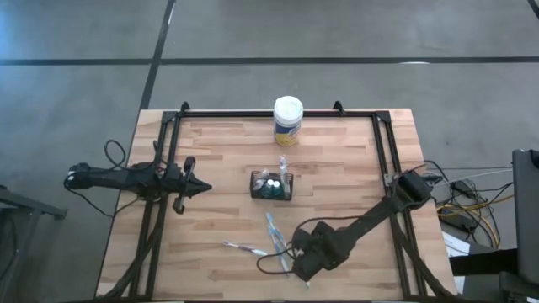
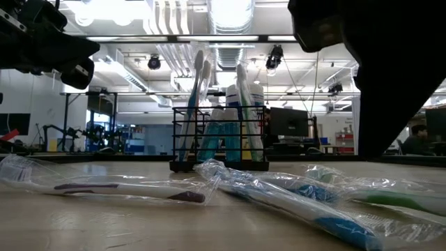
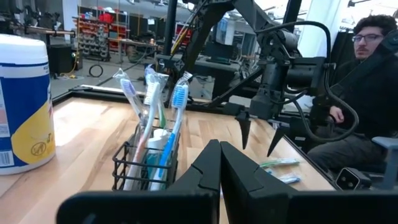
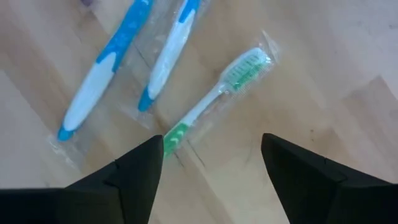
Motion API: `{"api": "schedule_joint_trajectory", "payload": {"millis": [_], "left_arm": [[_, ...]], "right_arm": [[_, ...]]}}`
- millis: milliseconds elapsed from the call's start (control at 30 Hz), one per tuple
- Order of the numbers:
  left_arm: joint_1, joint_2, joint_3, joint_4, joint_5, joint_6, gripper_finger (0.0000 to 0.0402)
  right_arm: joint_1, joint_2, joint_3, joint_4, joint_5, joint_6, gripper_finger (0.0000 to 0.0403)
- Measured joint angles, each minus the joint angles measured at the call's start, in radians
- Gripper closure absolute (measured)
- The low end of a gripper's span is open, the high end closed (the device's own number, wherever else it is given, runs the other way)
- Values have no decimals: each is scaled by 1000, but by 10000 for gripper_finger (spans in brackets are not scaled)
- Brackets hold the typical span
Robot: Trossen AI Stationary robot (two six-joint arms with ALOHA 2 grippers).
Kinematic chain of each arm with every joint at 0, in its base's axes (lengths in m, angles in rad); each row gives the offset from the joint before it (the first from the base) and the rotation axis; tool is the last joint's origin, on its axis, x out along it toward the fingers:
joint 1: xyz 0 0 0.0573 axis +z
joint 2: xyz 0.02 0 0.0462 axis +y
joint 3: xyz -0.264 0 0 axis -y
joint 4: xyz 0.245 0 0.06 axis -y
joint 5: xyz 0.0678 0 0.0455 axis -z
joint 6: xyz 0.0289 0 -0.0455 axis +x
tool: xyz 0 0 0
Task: Pick & Place toothbrushing station
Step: Put the green toothbrush into the wire organizer
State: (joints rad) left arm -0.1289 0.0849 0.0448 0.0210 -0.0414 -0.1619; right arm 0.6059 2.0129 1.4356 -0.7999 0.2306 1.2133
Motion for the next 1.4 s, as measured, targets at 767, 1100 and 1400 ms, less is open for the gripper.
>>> {"api": "schedule_joint_trajectory", "payload": {"millis": [767,1100,1400], "left_arm": [[0,3,-1,-7,1,-2,397],[0,4,-1,-11,1,-2,396],[0,7,-1,-22,0,3,396]], "right_arm": [[-20,51,-76,102,-45,-40,240],[-19,-21,-89,57,28,-164,385],[-5,-301,-166,204,223,-397,390]]}}
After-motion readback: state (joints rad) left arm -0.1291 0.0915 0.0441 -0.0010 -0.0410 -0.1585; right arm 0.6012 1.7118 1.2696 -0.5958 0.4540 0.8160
